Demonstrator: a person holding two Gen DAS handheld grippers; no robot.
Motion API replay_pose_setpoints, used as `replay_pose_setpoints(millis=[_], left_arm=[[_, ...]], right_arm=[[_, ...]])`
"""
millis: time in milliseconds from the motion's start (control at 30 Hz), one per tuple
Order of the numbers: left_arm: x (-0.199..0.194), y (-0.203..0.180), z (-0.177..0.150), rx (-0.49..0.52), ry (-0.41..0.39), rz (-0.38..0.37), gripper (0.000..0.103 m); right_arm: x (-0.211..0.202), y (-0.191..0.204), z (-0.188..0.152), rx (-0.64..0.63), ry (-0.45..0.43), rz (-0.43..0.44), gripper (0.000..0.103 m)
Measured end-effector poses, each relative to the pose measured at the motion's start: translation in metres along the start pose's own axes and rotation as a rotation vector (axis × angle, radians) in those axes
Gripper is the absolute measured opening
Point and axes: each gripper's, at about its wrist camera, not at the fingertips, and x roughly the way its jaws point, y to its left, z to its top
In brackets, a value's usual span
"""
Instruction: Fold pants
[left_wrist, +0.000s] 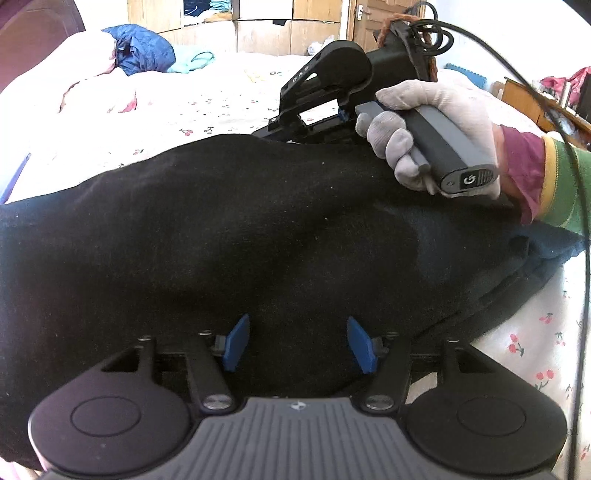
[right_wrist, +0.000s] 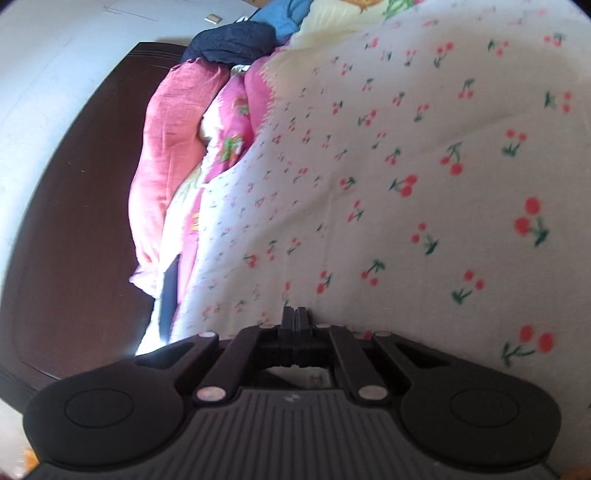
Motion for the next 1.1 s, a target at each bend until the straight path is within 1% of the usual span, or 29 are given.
replay_pose_setpoints(millis=[67,100,133,167,200,233,267,300,333,367,400,433,467,500,567,600,633,700,800,867,900,967,1033,1100], left_arm=[[-0.002,0.004,0.001,-0.022,-0.005,-0.01,0.072],[-0.005,0.006,0.0,-0.03,-0.015,-0.008,0.072],[-0.012,0.006,0.0,-0.033,-0.037,0.015,0.072],[-0.02,0.007,0.0,-0.035,-0.074,0.043,0.072],[-0.029,0.006,0.0,-0.032,-0.109,0.06,0.072],[-0.036,0.005,-0.001,-0.013,-0.127,0.082,0.073],[-0.039,0.002,-0.002,0.025,-0.125,0.13,0.076],[-0.038,-0.001,-0.004,0.067,-0.097,0.194,0.08],[-0.033,-0.001,-0.005,0.093,-0.037,0.248,0.08],[-0.029,0.003,-0.007,0.087,0.026,0.266,0.08],[-0.027,0.01,-0.008,0.055,0.073,0.251,0.08],[-0.03,0.018,-0.01,0.011,0.085,0.228,0.08],[-0.035,0.024,-0.01,-0.025,0.083,0.221,0.08],[-0.04,0.029,-0.01,-0.04,0.084,0.233,0.08],[-0.047,0.03,-0.014,-0.023,0.076,0.271,0.08],[-0.05,0.027,-0.015,-0.012,0.068,0.273,0.08],[-0.053,0.023,-0.015,-0.004,0.06,0.264,0.08],[-0.059,0.009,-0.013,0.024,0.033,0.22,0.08],[-0.064,-0.024,-0.008,0.122,-0.022,0.127,0.08],[-0.059,-0.048,-0.009,0.227,-0.05,0.075,0.08],[-0.054,-0.06,-0.009,0.294,-0.054,0.061,0.08],[-0.042,-0.08,-0.014,0.424,-0.049,0.046,0.08],[-0.035,-0.094,-0.02,0.537,-0.042,0.049,0.08],[-0.034,-0.105,-0.025,0.635,-0.064,0.065,0.08]], right_arm=[[-0.015,0.013,-0.003,-0.029,-0.074,-0.033,0.003],[-0.026,0.023,-0.007,-0.06,-0.107,-0.033,0.003],[-0.037,0.033,-0.014,-0.09,-0.121,-0.01,0.004],[-0.046,0.041,-0.024,-0.105,-0.106,0.024,0.004],[-0.05,0.048,-0.033,-0.114,-0.063,0.055,0.004],[-0.051,0.053,-0.044,-0.127,-0.018,0.063,0.004],[-0.049,0.056,-0.056,-0.143,0.011,0.049,0.004],[-0.046,0.054,-0.067,-0.159,0.034,0.021,0.004],[-0.042,0.047,-0.076,-0.156,0.057,-0.022,0.004],[-0.039,0.036,-0.082,-0.113,0.066,-0.085,0.001],[-0.041,0.024,-0.087,-0.057,0.059,-0.122,0.001],[-0.051,0.017,-0.091,-0.018,0.029,-0.111,0.001],[-0.064,0.018,-0.096,-0.004,-0.012,-0.116,0.005],[-0.08,0.024,-0.102,-0.023,-0.055,-0.131,0.005],[-0.115,0.036,-0.118,-0.105,-0.13,-0.152,0.005],[-0.132,0.038,-0.127,-0.128,-0.158,-0.168,0.006],[-0.149,0.037,-0.137,-0.127,-0.175,-0.204,0.007],[-0.181,0.026,-0.155,-0.096,-0.202,-0.289,0.007],[-0.227,0.006,-0.18,0.015,-0.245,-0.352,0.007],[-0.25,-0.013,-0.195,0.122,-0.259,-0.34,0.007],[-0.255,-0.022,-0.2,0.163,-0.268,-0.334,0.007],[-0.266,-0.038,-0.205,0.221,-0.299,-0.326,0.007],[-0.275,-0.057,-0.208,0.282,-0.327,-0.283,0.007],[-0.273,-0.065,-0.206,0.317,-0.341,-0.238,0.007]])
